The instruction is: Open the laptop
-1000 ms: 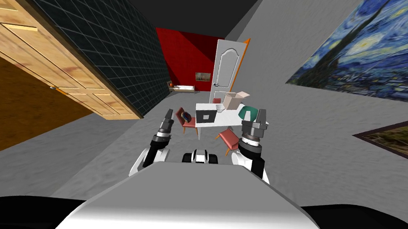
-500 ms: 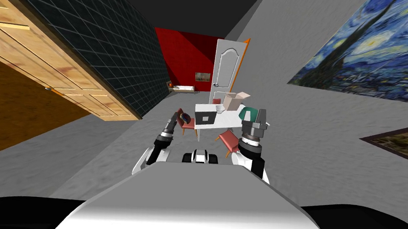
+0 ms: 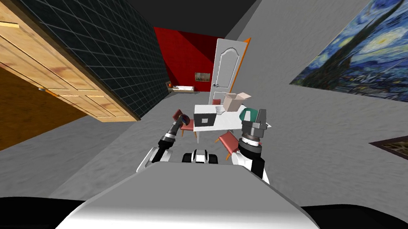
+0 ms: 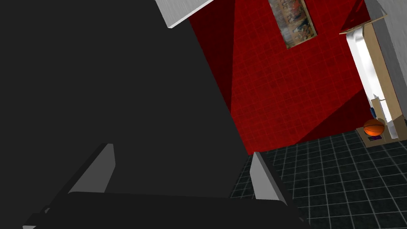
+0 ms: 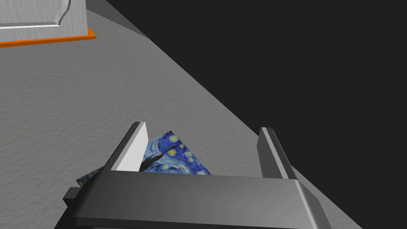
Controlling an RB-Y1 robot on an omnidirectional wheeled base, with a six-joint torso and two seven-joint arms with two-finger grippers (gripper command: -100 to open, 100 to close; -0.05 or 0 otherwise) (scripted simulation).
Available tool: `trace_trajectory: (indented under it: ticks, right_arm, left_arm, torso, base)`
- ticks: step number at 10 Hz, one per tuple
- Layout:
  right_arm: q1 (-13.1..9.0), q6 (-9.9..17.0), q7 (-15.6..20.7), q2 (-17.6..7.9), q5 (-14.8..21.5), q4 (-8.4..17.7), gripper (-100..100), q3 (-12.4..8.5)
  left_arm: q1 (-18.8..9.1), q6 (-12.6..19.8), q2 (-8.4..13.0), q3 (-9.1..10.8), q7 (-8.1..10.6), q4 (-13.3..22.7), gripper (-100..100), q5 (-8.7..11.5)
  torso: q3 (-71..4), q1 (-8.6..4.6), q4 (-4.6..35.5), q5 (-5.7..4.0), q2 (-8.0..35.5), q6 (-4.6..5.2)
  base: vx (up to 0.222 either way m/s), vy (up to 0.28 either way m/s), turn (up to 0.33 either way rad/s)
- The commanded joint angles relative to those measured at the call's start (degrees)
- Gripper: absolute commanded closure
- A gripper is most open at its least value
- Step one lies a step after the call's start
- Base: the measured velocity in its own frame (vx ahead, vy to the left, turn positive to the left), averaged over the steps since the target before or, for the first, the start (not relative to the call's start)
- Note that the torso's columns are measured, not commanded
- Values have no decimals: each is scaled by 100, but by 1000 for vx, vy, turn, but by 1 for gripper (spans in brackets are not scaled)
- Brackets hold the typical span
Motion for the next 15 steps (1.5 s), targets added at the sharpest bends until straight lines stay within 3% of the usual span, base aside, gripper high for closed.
trace_trajectory:
  ticks: [1, 11, 13, 15]
  right_arm:
    - [0, 0, 0, 0, 0, 0, 0, 0]
    - [0, 0, 0, 0, 0, 0, 0, 0]
    - [0, 0, 0, 0, 0, 0, 0, 0]
    - [0, 0, 0, 0, 0, 0, 0, 0]
  left_arm:
    - [-123, 252, -30, -93, 36, 278, -100, -361]
    - [-318, 873, -292, -364, 128, 1016, -100, -1431]
    - [-352, 985, -436, -413, 144, 1146, -100, -1626]
    - [-391, 1112, -775, -469, 163, 1290, -100, -1848]
  torso:
    - [1, -4, 1, -1, 2, 1]
    - [0, -5, 0, -1, -1, 1]
    - [4, -7, 2, -2, 7, 0]
    - [3, -6, 1, -1, 4, 1]
  base:
    - [112, -18, -4]
    - [83, -17, -3]
    - [75, -14, -2]
    - [78, -19, -3]
